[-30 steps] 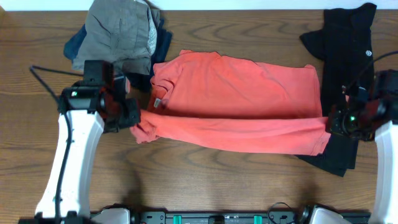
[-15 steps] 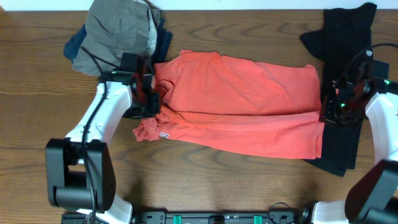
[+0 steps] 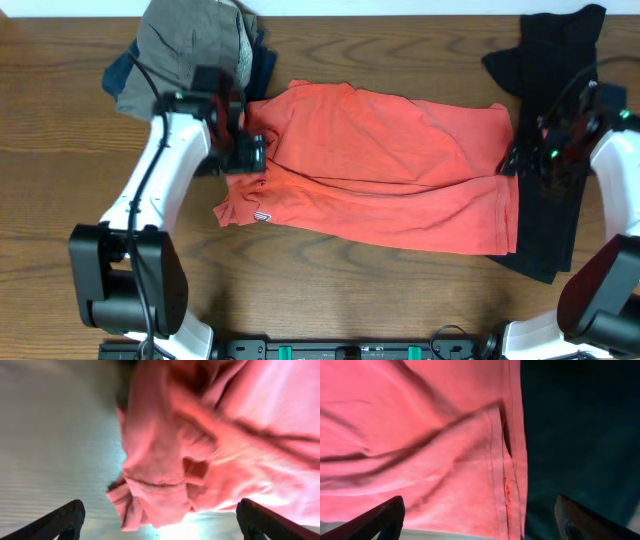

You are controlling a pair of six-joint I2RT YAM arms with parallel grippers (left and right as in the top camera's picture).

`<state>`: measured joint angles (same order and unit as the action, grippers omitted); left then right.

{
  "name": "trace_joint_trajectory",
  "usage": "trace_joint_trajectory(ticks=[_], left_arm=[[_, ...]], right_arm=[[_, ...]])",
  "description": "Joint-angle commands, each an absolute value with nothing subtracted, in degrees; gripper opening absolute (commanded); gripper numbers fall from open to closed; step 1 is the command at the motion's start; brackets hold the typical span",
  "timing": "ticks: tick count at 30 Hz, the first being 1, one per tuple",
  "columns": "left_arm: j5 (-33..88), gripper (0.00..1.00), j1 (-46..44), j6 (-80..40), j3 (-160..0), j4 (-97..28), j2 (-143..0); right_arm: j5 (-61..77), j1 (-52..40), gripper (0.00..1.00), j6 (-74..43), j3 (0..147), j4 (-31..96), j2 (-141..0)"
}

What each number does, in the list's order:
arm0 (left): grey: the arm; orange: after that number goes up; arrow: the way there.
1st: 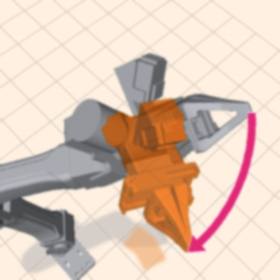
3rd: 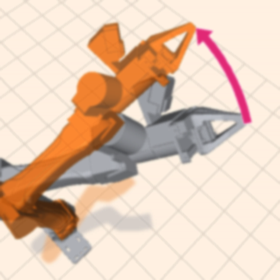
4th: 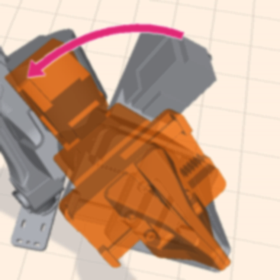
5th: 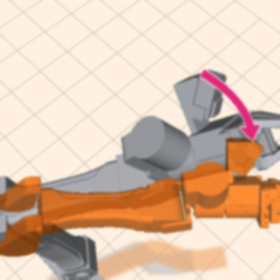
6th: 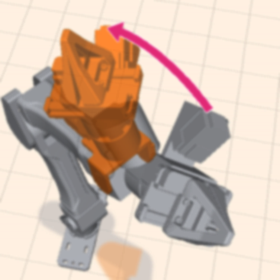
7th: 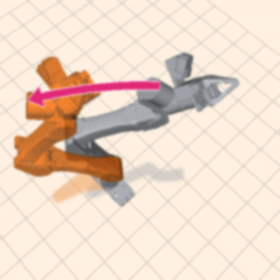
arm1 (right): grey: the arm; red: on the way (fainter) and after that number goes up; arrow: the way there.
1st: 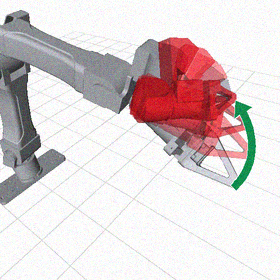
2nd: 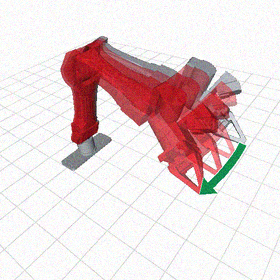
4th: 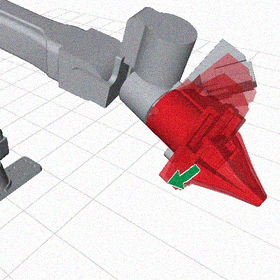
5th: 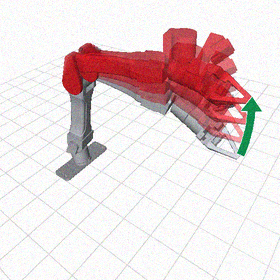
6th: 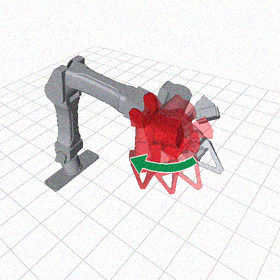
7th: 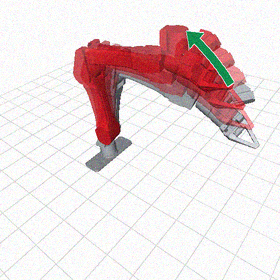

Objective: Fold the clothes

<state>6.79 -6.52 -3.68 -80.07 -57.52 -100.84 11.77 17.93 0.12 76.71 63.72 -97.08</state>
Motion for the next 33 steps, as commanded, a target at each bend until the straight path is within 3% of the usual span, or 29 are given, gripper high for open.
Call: trace_joint_trajectory(ticks=[1,9,18,33], left_arm=[[5.30,0.98,-7.99,-1.39,-87.96,-59.13,-99.55],[5.37,0.98,-14.20,1.93,-91.85,-47.33,-103.26],[5.28,0.98,-14.68,3.92,-94.11,-31.75,-116.55],[2.94,0.98,-14.44,13.89,-99.42,-26.17,-127.76]], right_arm=[[12.32,18.13,0.94,1.85,85.03,65.41,-96.75],[12.29,16.38,0.88,2.00,91.20,65.01,-96.77],[12.29,13.98,0.86,2.00,91.09,63.05,-96.77],[12.27,12.99,0.81,1.98,91.07,61.25,-96.77]])
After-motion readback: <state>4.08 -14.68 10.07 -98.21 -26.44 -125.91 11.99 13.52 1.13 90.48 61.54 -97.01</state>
